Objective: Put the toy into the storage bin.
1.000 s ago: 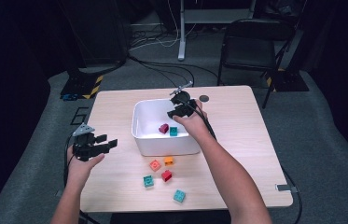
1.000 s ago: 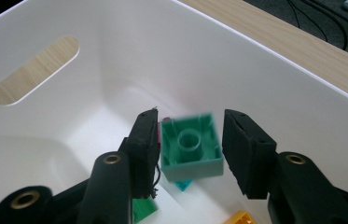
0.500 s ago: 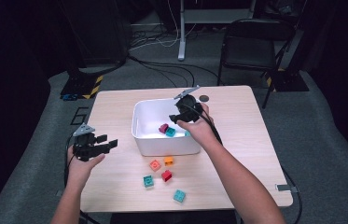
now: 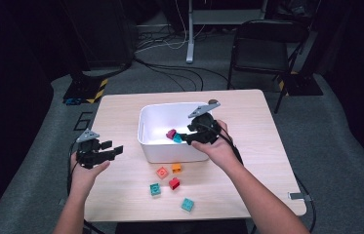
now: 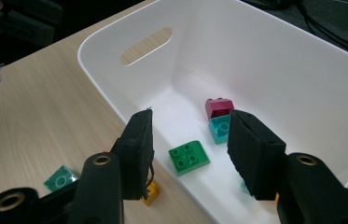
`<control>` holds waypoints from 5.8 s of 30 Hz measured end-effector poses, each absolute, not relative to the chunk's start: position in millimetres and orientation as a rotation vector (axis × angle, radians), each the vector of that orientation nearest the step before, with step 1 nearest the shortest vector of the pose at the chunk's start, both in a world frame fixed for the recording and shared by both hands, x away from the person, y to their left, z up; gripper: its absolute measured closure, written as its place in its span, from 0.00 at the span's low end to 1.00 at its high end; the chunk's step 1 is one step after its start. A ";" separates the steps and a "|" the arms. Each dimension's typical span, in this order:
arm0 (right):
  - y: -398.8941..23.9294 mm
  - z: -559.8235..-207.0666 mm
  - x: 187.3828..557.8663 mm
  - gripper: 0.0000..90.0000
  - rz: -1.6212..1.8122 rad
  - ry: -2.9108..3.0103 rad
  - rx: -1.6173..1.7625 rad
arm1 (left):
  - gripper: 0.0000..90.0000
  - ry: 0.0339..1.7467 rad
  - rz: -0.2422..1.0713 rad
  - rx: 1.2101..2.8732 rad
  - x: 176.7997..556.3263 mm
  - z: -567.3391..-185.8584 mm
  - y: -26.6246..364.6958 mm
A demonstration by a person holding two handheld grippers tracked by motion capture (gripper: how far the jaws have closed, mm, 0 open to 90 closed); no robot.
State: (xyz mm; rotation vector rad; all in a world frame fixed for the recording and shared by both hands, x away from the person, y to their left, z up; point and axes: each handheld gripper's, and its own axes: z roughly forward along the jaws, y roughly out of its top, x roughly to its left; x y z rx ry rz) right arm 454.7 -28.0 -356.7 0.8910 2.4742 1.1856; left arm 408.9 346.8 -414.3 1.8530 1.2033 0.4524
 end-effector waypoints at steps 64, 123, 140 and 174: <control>-36.7 -471.2 328.9 0.59 1.260 2.582 0.770 | 0.47 1.198 0.436 1.893 411.6 -420.9 337.5; -28.4 -504.6 327.5 0.65 1.104 2.715 0.712 | 0.47 1.218 0.435 1.880 417.3 -424.5 339.1; -41.2 -466.9 338.4 0.65 1.209 2.627 0.791 | 0.47 1.203 0.444 1.872 414.5 -419.8 339.6; -44.1 -376.0 396.3 0.65 1.252 2.518 0.806 | 0.47 1.210 0.437 1.863 414.9 -420.2 342.0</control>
